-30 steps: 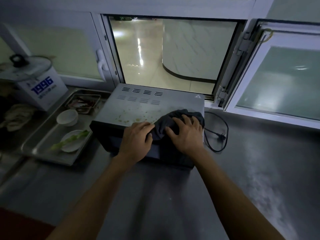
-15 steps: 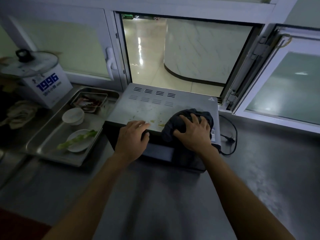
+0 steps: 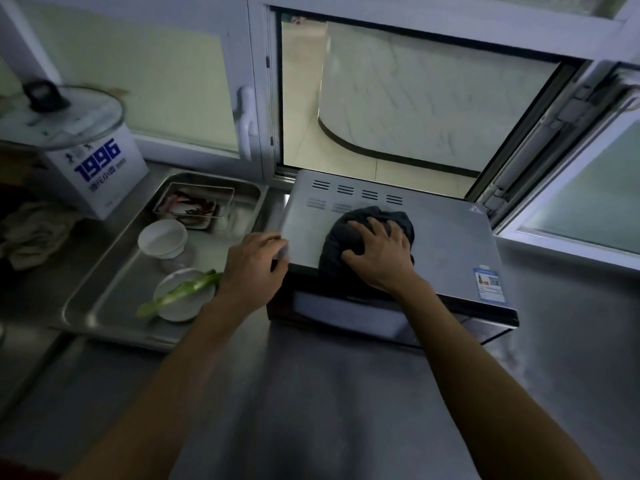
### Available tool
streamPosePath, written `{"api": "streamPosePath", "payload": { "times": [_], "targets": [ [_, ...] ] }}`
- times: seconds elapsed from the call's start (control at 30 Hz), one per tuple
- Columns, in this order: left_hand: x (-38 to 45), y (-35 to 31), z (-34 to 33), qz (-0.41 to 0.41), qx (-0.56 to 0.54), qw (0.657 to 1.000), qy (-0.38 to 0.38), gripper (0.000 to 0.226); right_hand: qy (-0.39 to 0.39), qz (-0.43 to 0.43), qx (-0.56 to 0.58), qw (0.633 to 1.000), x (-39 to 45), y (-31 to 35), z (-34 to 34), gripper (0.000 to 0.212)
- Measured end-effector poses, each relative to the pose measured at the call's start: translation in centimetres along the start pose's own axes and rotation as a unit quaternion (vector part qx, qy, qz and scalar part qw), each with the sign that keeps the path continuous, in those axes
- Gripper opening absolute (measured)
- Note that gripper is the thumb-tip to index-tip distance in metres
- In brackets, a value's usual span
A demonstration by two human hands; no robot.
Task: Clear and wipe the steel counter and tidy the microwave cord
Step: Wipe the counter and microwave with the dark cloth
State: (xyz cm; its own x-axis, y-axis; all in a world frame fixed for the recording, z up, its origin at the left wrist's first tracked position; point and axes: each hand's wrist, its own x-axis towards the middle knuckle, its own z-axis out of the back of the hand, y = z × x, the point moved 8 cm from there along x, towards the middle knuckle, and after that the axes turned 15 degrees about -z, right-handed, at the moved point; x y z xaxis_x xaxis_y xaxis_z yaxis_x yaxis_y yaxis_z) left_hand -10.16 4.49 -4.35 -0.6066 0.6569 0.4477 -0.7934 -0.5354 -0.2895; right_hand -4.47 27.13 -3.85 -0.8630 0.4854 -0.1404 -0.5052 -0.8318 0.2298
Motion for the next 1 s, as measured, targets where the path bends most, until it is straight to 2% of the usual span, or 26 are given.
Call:
{"api": "streamPosePath", "payload": {
  "times": [0.23, 0.43, 0.67, 1.0],
  "targets": [
    [-0.2, 1.9, 0.3, 0.000, -0.076, 0.997, 0.016, 0.041, 0.022, 0.022, -0.010, 0.999, 1.3, 5.4, -1.4, 0.068],
    [0.0, 1.8, 0.5, -0.005, -0.086, 0.996, 0.004, 0.038, 0.009, 0.046, 0.005, 0.999, 0.9, 6.0, -1.6, 0.071],
    [2.3, -3.2, -0.8, -0.060, -0.017, 0.998, 0.029, 0.033, -0.009, 0.035, 0.034, 0.999, -0.8, 0.8, -0.1, 0.069],
    [5.9, -14.6, -5.1, -0.100, 0.004, 0.992, 0.078, 0.033, -0.038, -0.026, 0.063, 0.997, -2.5, -13.0, 2.7, 0.067]
  ]
}}
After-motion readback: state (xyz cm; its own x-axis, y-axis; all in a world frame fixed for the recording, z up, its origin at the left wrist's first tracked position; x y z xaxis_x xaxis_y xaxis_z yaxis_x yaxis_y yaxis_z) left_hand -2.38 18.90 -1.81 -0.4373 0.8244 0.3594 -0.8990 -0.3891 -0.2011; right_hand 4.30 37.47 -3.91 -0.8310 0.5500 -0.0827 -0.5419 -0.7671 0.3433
